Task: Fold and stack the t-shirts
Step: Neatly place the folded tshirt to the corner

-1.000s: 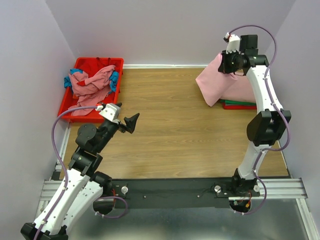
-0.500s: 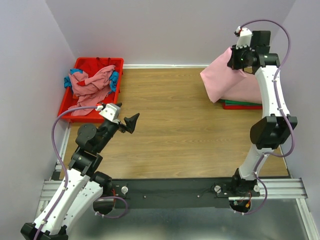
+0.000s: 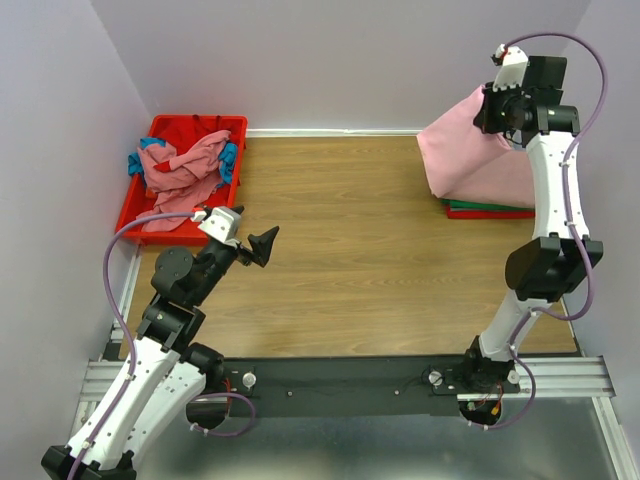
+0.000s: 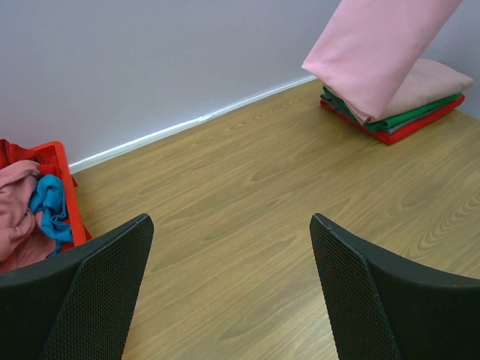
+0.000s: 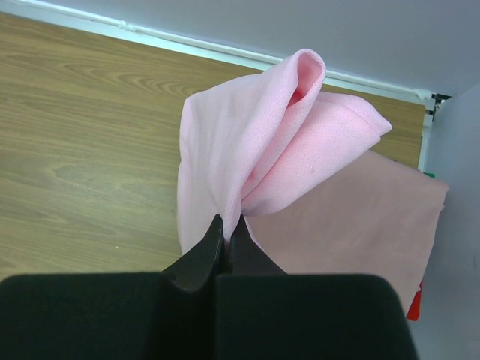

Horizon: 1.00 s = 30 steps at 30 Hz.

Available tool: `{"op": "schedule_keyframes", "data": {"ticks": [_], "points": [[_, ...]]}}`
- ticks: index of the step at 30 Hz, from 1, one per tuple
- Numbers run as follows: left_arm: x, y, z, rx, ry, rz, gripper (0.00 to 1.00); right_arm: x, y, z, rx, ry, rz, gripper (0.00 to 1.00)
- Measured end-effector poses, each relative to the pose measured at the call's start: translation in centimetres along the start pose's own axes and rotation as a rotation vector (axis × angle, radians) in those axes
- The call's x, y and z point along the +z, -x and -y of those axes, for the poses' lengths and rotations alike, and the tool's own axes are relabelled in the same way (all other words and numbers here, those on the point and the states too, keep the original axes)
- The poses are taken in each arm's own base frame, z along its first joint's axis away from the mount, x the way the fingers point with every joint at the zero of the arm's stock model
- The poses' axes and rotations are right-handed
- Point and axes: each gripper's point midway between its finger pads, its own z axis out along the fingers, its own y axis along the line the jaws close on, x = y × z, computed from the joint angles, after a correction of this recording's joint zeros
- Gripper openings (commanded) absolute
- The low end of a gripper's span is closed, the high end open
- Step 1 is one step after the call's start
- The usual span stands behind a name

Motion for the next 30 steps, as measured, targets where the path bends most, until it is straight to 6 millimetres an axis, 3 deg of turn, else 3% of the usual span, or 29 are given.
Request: {"op": "schedule_keyframes", "data": {"ticks": [9, 14, 22, 30], "points": [[0.0, -0.1, 0.0, 0.0, 0.0, -0.001, 0.92, -0.3, -0.3, 1.7, -0.001, -0.029, -0.003, 0.0], [0.0, -0.1, 0.0, 0.0, 0.0, -0.001, 0.92, 0.7, -0.6, 3.0, -0.017, -0.05, -0.016, 0.0], [0.0, -0.1, 0.0, 0.0, 0.0, -0.001, 0.92, 3.9, -4.0, 5.9, -0.034, -0.116, -0.115, 0.0], [0.0, -0.1, 0.0, 0.0, -0.001, -0.002, 0.92, 4.4, -5.3, 9.0, -0.08, -0.25, -0.168, 0.0]]}}
